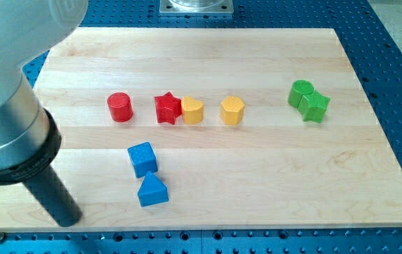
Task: Move the triangle below the green star
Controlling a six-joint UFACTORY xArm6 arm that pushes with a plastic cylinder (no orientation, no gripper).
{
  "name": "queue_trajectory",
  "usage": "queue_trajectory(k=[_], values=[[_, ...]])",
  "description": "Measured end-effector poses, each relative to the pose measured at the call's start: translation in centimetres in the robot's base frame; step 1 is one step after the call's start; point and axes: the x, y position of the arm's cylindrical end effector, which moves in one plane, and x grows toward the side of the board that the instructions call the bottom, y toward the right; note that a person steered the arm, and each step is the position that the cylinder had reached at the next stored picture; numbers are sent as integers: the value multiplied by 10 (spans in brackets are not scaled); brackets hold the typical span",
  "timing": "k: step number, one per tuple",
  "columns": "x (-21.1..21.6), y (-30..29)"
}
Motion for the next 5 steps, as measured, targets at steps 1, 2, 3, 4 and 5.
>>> queue_trajectory(k=[1, 2, 3, 4, 5], values=[[-17, 53], [-29, 102], [-29, 138], [-27, 146], [6, 140]])
